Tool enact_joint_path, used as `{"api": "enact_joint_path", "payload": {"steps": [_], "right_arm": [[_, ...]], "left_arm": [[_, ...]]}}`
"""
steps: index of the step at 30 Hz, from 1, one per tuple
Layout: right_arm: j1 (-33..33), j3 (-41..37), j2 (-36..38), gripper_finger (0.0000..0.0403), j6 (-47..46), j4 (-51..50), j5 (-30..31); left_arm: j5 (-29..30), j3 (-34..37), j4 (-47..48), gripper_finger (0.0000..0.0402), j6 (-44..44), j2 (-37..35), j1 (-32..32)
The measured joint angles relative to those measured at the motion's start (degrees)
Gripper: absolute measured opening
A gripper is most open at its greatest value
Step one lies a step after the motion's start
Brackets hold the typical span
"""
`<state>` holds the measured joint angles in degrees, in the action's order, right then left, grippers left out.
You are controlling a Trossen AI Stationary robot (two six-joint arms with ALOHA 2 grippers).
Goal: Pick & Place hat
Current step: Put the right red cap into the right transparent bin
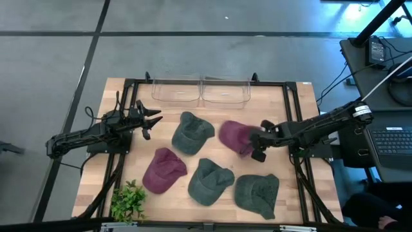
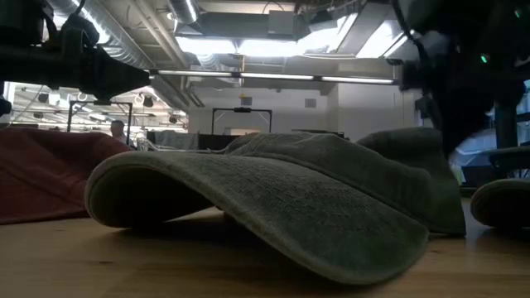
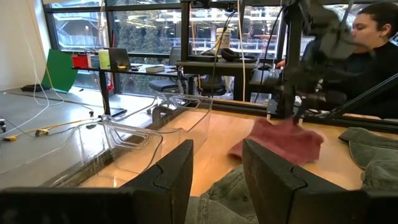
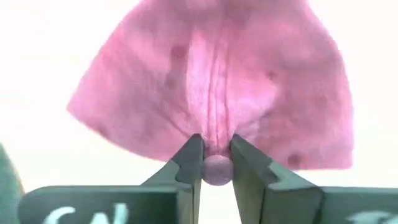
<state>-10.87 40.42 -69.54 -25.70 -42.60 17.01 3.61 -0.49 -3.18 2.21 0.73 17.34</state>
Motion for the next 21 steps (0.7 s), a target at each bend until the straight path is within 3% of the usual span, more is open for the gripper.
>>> {"api": "enact_joint_path", "payload": {"steps": [5, 8, 16, 21], "right_arm": [[1.1, 11.8, 0.1, 0.0062, 15.4, -3.0, 9.0], [2.8, 18.7, 0.1, 0.0062, 24.2, -3.6, 11.3], [11.1, 34.4, 0.1, 0.0062, 53.8, -2.2, 13.4], [19.5, 39.0, 0.1, 0.0062, 65.9, 6.1, 13.3]], "left_arm": [[0.4, 0.0, 0.0, 0.0132, 0.0, 0.0, 0.0], [1.7, 0.0, 0.0, 0.0134, 0.0, 0.0, 0.0], [5.4, 0.0, 0.0, 0.0132, 0.0, 0.0, 0.0], [5.4, 0.0, 0.0, 0.0135, 0.0, 0.0, 0.0]]}}
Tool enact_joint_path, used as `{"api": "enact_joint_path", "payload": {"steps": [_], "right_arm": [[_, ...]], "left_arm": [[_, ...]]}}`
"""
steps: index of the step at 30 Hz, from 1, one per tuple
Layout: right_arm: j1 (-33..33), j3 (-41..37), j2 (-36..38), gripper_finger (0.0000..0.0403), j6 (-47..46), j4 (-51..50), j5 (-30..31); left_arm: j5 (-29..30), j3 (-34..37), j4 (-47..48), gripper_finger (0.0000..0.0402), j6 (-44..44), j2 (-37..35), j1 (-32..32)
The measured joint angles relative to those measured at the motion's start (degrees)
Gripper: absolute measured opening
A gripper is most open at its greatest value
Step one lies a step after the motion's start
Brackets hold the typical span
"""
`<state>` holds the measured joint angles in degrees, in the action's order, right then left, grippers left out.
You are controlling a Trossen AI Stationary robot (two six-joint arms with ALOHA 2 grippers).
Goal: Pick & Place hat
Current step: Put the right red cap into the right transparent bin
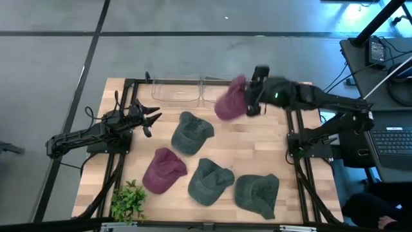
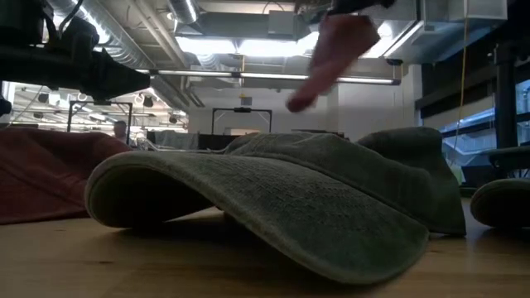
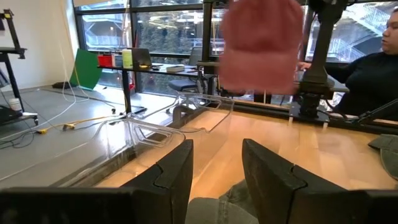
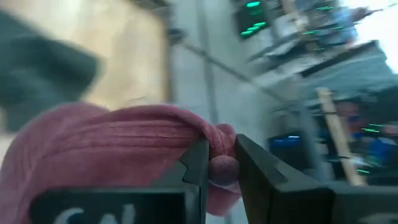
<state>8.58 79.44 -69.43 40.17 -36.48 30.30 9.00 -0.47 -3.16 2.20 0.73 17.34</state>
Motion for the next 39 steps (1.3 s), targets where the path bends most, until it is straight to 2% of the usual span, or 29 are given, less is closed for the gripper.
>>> {"api": "enact_joint_path", "payload": {"steps": [2, 5, 8, 12, 20, 26, 36, 39], "right_arm": [[3.9, 0.1, 0.0, 0.0062, 4.9, 4.4, -1.7], [10.0, -0.3, -0.5, 0.0062, 9.6, 10.1, -8.8], [16.4, -0.7, -2.3, 0.0062, 11.8, 13.1, -16.4], [24.0, -0.9, -6.6, 0.0062, 12.2, 13.5, -23.6], [33.4, -1.0, -18.8, 0.0062, 12.4, 15.0, -31.4], [36.4, -1.0, -22.9, 0.0062, 12.8, 14.8, -31.7], [38.2, -0.9, -22.0, 0.0072, 13.4, 8.5, -31.4], [38.1, -0.9, -21.9, 0.0075, 15.4, 5.1, -29.6]], "left_arm": [[0.5, 0.0, 0.0, 0.0133, 0.0, 0.0, 0.0], [1.8, 0.0, 0.0, 0.0131, 0.0, 0.0, 0.0], [2.5, 0.0, 0.0, 0.0132, 0.0, 0.0, 0.0], [2.5, 0.0, 0.0, 0.0135, 0.0, 0.0, 0.0], [3.8, 0.0, 0.0, 0.0130, 0.0, 0.0, 0.0], [3.8, 0.0, 0.1, 0.0130, 0.0, 0.0, 0.0], [3.8, 0.0, 0.4, 0.0130, 0.0, 0.0, 0.0], [3.8, 0.0, 0.4, 0.0129, 0.0, 0.0, 0.0]]}}
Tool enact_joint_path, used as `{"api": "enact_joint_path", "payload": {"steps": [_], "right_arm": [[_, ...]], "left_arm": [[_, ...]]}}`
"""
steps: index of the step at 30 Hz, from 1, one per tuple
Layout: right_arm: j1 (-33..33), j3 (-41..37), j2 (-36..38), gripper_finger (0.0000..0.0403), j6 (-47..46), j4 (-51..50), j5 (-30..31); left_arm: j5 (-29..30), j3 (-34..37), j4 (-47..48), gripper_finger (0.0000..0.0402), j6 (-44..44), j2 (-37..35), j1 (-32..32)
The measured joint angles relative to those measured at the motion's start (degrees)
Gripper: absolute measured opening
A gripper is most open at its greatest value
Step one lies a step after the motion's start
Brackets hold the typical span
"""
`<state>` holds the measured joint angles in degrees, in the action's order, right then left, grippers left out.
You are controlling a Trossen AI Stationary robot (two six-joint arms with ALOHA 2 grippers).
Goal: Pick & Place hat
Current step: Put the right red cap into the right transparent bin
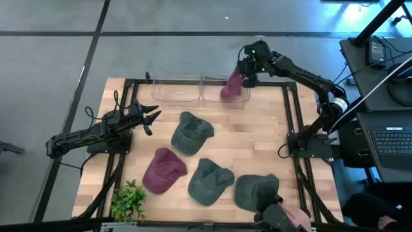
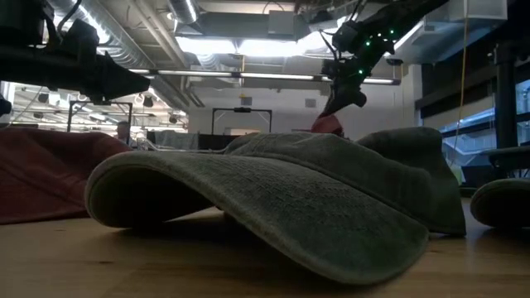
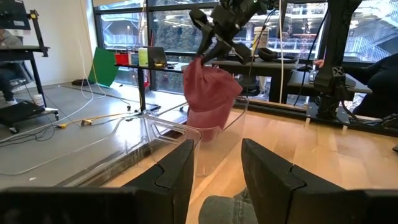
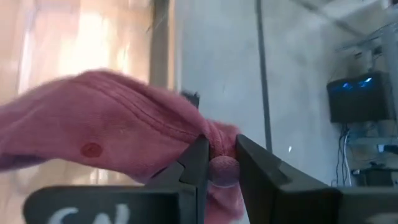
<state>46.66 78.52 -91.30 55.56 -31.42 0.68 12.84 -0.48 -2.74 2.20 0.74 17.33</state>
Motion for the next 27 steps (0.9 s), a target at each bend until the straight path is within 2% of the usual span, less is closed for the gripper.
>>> {"api": "enact_joint_path", "payload": {"steps": [7, 12, 16, 22, 27], "right_arm": [[-3.5, 0.0, 0.0, 0.0065, 6.7, -6.5, 2.1], [-7.1, 0.0, 0.0, 0.0077, 14.6, -5.9, 12.4], [-9.5, 0.0, 0.0, 0.0075, 19.2, -5.8, 17.7], [-11.5, 0.0, 0.0, 0.0070, 23.1, -6.2, 19.3], [-11.7, 0.0, 0.0, 0.0095, 17.8, -5.8, 19.4]], "left_arm": [[0.2, 0.0, 0.0, 0.0130, 0.0, 0.0, 0.0], [0.2, 0.0, 0.0, 0.0130, 0.0, 0.0, 0.0], [0.2, 0.0, 0.0, 0.0130, 0.0, 0.0, 0.0], [0.2, 0.0, 0.0, 0.0130, 0.0, 0.0, 0.0], [0.2, 0.0, 0.0, 0.0130, 0.0, 0.0, 0.0]]}}
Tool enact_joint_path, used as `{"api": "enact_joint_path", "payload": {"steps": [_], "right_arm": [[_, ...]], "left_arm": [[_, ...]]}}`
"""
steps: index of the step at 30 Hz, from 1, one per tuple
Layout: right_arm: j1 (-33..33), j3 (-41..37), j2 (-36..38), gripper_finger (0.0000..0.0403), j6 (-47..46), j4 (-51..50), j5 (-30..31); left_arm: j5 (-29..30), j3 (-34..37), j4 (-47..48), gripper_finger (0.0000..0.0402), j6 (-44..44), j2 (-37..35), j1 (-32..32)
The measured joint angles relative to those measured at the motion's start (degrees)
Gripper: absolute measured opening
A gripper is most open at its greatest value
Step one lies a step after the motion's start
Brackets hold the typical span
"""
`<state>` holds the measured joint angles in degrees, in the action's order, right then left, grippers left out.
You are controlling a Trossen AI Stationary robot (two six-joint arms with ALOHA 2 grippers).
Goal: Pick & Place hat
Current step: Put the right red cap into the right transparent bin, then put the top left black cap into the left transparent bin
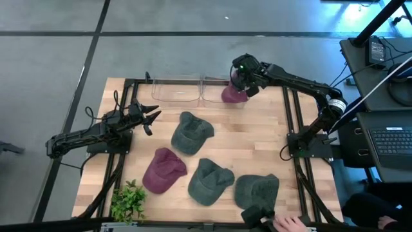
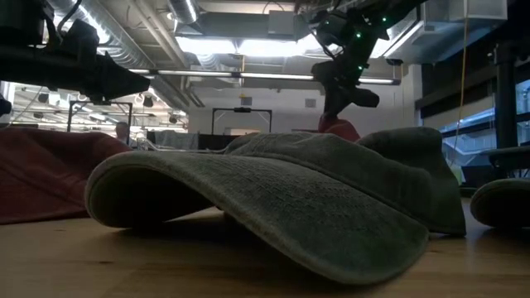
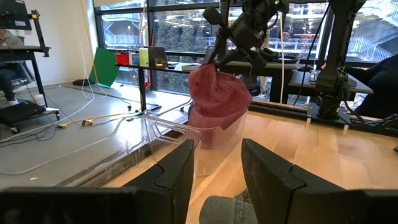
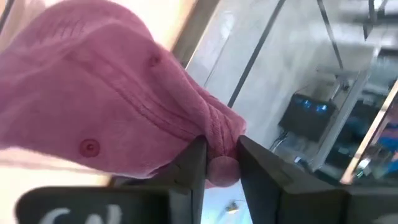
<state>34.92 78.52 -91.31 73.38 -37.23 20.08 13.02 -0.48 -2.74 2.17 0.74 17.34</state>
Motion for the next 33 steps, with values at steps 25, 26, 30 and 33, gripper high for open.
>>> {"api": "enact_joint_path", "payload": {"steps": [25, 26, 30, 33], "right_arm": [[-3.4, 0.0, 2.9, 0.0213, -7.4, -0.9, 1.6], [-3.8, 0.0, 3.8, 0.0213, -10.0, -1.4, 0.4], [-6.3, 0.1, 7.1, 0.0213, -23.2, -7.3, -15.2], [-9.0, -0.1, 8.0, 0.0213, -26.6, -13.6, -29.2]], "left_arm": [[-0.2, 0.0, 0.0, 0.0130, 1.5, 0.0, 0.0], [-0.6, 0.0, 0.0, 0.0130, 2.7, 0.0, 0.0], [-1.0, 0.0, 0.0, 0.0129, 7.8, 0.0, 0.0], [-0.2, 0.0, -0.1, 0.0130, 9.9, 0.0, 0.0]]}}
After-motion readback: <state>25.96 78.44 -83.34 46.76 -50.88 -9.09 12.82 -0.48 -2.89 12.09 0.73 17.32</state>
